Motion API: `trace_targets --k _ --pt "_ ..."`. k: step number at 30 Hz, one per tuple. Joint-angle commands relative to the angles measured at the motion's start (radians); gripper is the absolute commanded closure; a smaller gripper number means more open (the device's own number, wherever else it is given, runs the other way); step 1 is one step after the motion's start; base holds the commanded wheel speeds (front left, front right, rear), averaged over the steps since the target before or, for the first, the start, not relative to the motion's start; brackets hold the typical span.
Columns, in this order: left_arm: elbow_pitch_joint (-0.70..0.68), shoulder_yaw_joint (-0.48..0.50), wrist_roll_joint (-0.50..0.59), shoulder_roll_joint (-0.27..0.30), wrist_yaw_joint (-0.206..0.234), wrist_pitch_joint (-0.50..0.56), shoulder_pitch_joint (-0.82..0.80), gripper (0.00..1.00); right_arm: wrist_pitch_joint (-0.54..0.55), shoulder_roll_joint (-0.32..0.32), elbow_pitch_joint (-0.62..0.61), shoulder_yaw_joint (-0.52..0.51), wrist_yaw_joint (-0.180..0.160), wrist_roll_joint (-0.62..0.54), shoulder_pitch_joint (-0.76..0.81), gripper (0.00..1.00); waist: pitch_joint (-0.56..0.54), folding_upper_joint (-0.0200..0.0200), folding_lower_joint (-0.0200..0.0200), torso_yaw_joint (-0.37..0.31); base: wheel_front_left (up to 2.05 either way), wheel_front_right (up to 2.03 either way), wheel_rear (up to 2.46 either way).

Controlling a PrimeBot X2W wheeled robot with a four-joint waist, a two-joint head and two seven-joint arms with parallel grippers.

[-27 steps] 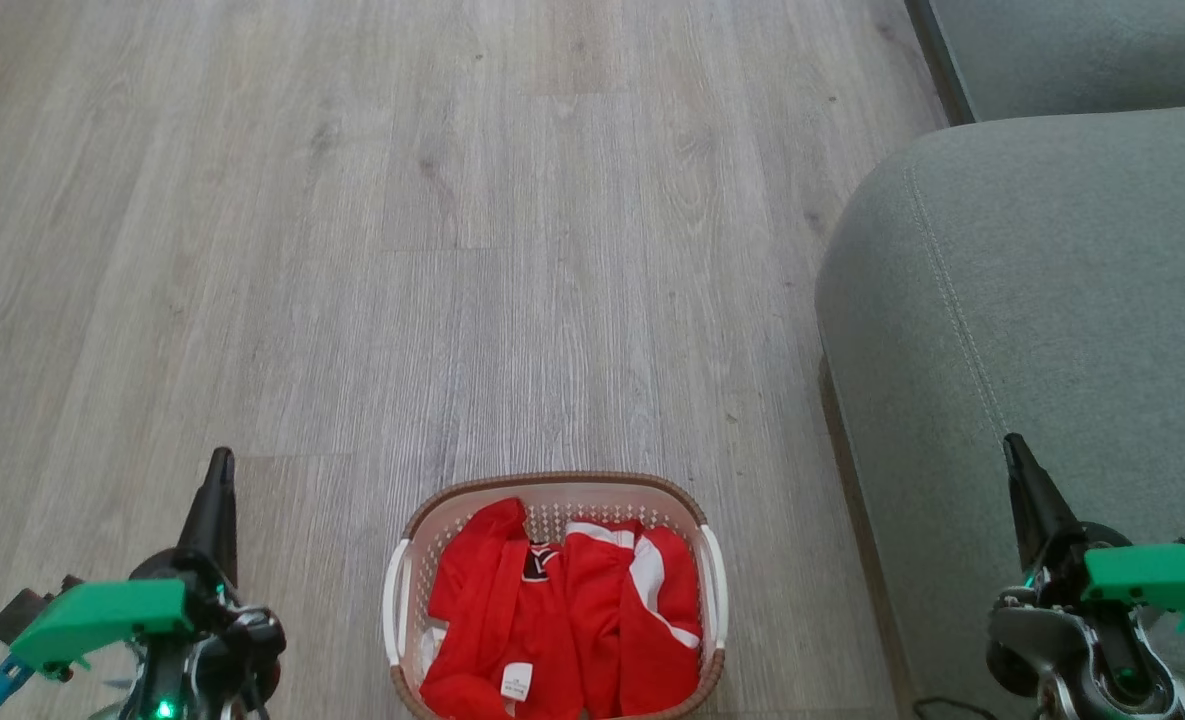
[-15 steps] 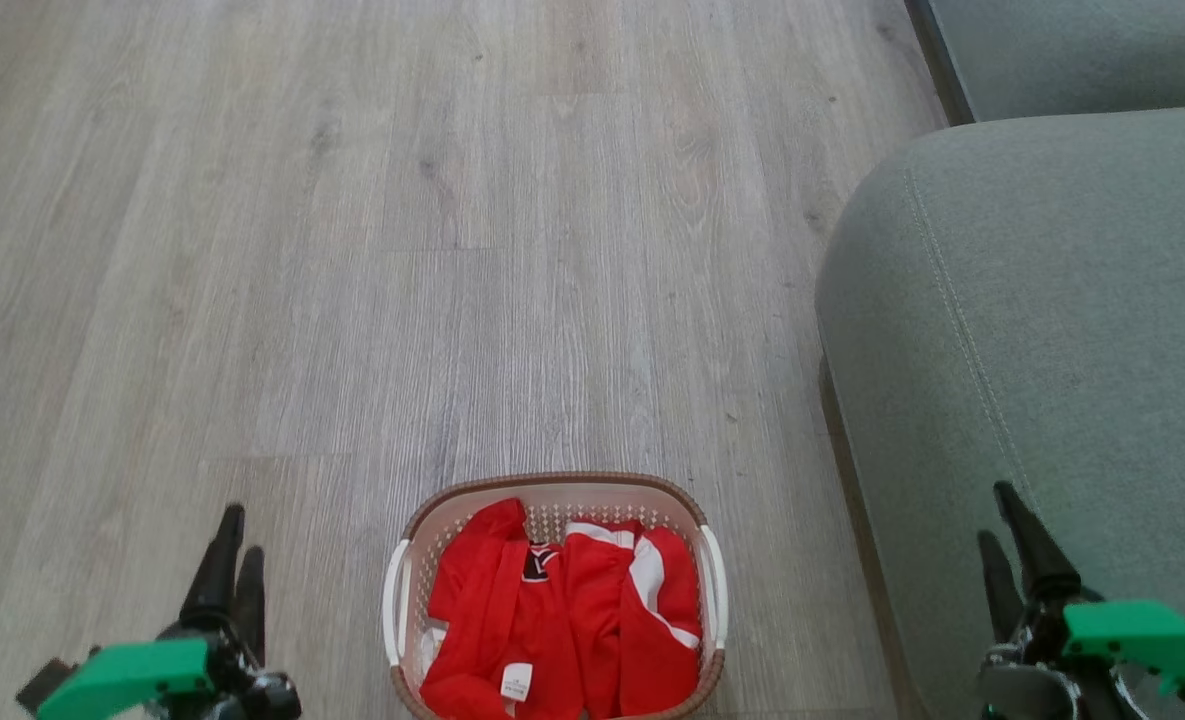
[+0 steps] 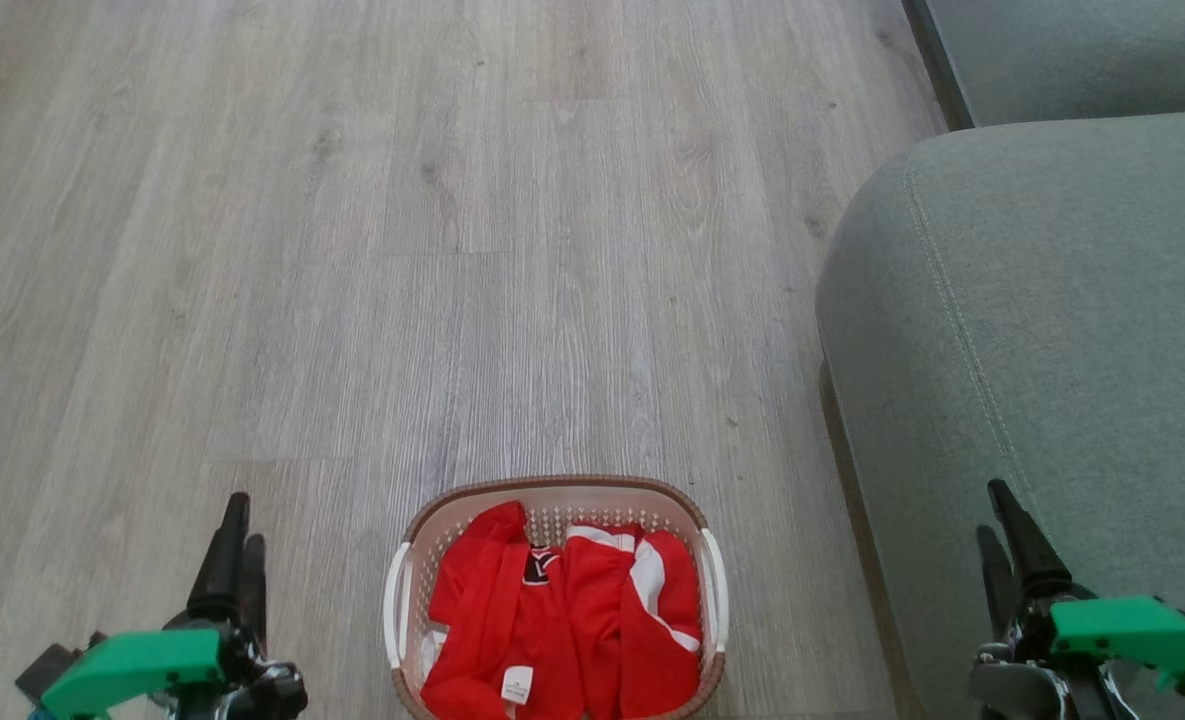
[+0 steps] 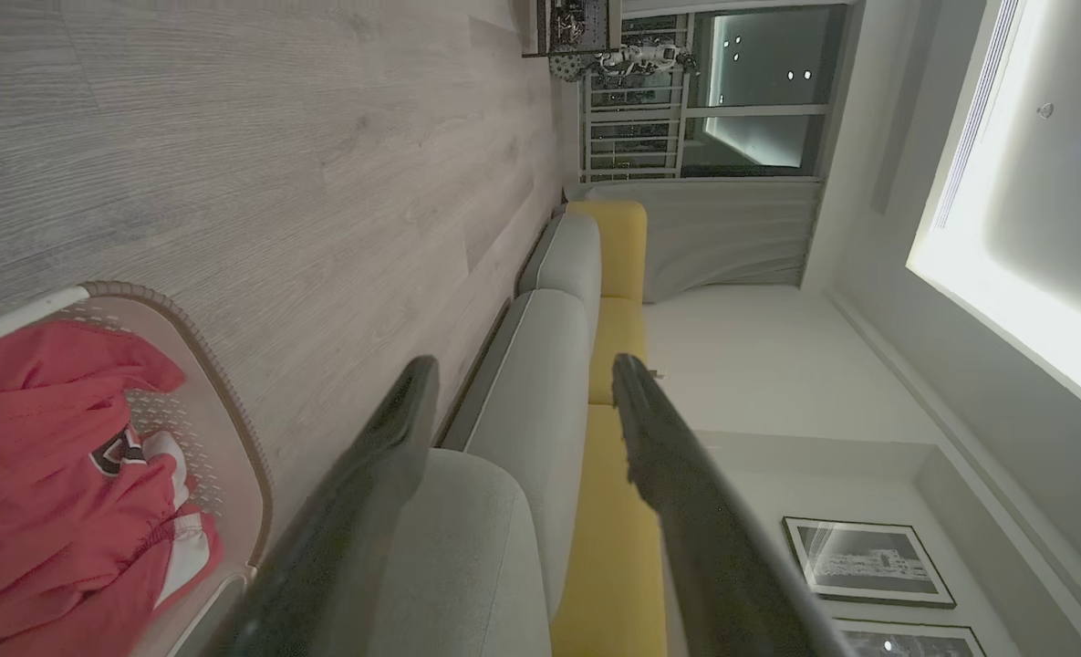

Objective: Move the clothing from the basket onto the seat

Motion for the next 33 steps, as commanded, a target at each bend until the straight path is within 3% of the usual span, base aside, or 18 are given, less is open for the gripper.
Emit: trace_targets --k 1,14,33 --pt "-0.046 0.004 0.019 0.01 0.004 -0.013 -0.03 0.0 -0.011 -0.006 -0.04 0.004 0.002 -0.021 -0.039 0.0 0.0 0.0 0.0 0.0 0.0 0.0 0.0" --pt "-0.113 -0.025 0.173 0.012 0.044 -0.051 -0.023 0.0 -0.05 -0.007 -0.09 0.017 0.003 -0.175 -0.033 0.0 -0.004 0.0 0.0 0.005 0.0 0.0 0.0" --pt "-0.182 -0.102 0.512 0.014 0.109 -0.107 -0.011 0.0 -0.106 -0.007 -0.17 0.062 0.004 -0.459 -0.022 0.0 -0.01 0.0 0.0 0.01 0.0 0.0 0.0"
